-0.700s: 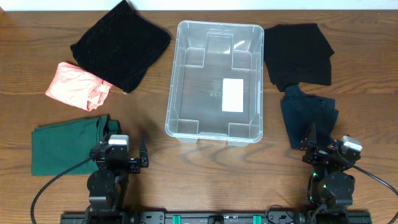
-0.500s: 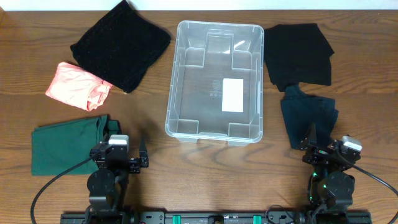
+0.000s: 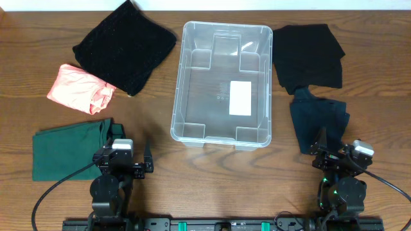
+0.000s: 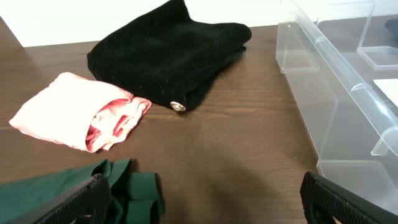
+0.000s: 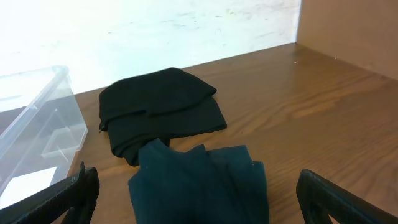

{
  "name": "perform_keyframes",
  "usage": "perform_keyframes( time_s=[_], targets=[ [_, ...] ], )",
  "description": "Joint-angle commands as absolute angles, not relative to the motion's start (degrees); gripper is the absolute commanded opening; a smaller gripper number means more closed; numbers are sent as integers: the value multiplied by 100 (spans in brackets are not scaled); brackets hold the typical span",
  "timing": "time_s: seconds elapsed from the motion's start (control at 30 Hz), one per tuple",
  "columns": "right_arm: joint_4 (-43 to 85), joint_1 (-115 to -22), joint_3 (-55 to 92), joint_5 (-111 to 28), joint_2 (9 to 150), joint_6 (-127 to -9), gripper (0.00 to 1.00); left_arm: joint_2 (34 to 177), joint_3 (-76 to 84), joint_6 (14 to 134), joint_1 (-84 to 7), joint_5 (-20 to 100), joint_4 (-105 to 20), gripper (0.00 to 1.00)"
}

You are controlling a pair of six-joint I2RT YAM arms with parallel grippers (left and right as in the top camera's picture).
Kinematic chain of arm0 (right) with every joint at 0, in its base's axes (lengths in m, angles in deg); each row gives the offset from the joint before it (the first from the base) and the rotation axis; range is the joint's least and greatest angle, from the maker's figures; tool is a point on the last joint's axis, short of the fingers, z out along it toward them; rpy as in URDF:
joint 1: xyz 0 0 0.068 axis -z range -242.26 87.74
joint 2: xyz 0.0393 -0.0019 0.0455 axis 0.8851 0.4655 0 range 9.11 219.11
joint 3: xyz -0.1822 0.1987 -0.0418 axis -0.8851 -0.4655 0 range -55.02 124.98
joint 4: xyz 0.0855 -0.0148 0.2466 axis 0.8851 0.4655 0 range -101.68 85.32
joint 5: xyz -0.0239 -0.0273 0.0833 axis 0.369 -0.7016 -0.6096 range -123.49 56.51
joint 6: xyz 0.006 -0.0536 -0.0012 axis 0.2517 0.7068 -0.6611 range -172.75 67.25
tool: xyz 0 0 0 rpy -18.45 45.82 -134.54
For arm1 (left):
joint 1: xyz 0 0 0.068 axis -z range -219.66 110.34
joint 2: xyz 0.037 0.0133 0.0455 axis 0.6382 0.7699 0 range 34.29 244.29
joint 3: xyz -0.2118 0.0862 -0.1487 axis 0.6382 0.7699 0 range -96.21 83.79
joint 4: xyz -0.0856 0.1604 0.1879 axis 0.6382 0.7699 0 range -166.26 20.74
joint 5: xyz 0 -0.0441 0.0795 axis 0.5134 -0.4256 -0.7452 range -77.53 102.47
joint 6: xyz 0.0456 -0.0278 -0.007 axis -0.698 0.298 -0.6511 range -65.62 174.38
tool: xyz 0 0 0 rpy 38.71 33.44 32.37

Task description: Pack container

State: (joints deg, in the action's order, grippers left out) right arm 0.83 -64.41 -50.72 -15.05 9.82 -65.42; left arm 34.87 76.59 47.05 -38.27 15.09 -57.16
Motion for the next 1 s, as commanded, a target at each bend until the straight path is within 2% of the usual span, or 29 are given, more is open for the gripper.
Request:
perform_keyframes(
  time_s=[0.0, 0.3, 0.63, 0.97],
  targets=[
    [76, -6415, -5096, -1507, 960, -6601, 99, 3457, 7794, 4757, -3833, 1445, -5712, 98],
    [76, -6415, -5096, -1507, 960, -6601, 99, 3457, 7794, 4755, -3833, 1485, -5760, 98],
    [76, -6415, -5096, -1507, 960, -6599, 99, 3457, 7733, 4801, -3833, 1526, -6488, 98],
    [76, -6415, -5096, -1507, 960, -6601, 99, 3769, 6920, 5977, -3833, 1677, -6693, 98]
  ],
)
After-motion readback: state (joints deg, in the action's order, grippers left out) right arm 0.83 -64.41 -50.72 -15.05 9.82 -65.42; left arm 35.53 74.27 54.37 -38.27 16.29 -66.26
